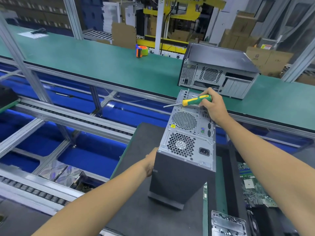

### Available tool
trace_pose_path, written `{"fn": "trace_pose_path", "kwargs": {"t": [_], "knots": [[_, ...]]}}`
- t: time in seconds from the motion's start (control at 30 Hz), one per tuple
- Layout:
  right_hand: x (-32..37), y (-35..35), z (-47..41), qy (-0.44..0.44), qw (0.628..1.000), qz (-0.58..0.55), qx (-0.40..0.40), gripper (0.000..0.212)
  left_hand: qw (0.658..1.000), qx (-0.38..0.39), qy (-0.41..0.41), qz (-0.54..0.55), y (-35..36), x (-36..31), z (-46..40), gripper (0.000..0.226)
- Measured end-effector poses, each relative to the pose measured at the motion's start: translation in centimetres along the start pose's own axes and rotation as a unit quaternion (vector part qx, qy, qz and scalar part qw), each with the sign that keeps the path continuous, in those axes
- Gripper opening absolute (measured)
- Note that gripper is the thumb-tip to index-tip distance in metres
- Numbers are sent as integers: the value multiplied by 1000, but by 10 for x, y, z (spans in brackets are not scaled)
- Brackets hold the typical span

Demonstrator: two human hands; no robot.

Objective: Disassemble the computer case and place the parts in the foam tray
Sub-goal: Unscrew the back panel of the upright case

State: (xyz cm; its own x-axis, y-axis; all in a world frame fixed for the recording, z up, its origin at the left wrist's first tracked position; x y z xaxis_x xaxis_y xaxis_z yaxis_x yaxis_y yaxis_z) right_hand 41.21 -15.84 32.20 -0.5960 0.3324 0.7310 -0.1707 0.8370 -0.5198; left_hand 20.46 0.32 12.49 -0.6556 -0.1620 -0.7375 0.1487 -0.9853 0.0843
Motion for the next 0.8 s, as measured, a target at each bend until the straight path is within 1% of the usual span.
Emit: {"fn": "trace_pose_path", "kwargs": {"t": [0.03, 0.07, 0.13, 0.2, 0.27, 0.37, 0.4, 0.47, 0.57, 0.63, 0.73, 0.8], "knots": [[2, 0, 0, 8, 1000, -18, -9, 18, 1000, 9, 15, -19, 2, -2, 3, 72], [4, 0, 1, 13, 999, -32, -13, 18, 999, 23, 28, -28, 5, -4, 8, 71], [10, 2, 1, 9, 999, -32, -7, 18, 999, 31, 22, -17, 5, 0, 14, 70], [15, 7, 2, -2, 1000, -14, 10, 18, 1000, 25, 11, 7, 2, 6, 18, 75], [17, 13, 4, -8, 1000, -7, 22, 17, 999, 30, 4, 24, 2, 6, 19, 65], [20, 18, 7, -16, 999, 4, 32, 16, 995, 87, 9, 40, 7, -10, 29, 41], [23, 18, 8, -18, 999, 2, 29, 16, 995, 90, 13, 40, 6, -16, 31, 41], [32, 15, 9, -19, 999, -43, 9, 15, 996, 75, 22, 41, 4, -20, 28, 48], [57, 6, 4, -18, 986, -155, -68, 10, 997, 45, 28, 48, 7, -20, 29, 57], [82, 1, -2, -30, 973, -199, -112, 10, 997, 32, 34, 61, 6, -17, 28, 53], [127, -3, -9, -72, 964, -219, -135, 17, 994, 74, 35, 68, 10, -21, 33, 41], [155, 1, -6, -104, 964, -215, -119, 18, 994, 85, 46, 60, 10, -25, 38, 44]]}}
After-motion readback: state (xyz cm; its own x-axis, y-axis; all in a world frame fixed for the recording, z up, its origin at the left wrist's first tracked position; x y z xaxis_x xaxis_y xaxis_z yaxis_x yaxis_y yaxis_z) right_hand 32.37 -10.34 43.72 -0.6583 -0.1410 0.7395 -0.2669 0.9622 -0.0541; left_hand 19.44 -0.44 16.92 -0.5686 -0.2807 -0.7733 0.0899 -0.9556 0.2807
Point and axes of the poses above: each hand's wrist, its own z-axis away from the middle knuckle, its own y-axis out of the palm, x = y × z, the point moved 7 cm from there along -z, towards the middle knuckle, and after that the axes turned 7 degrees about -y, right-handed, at the moved point
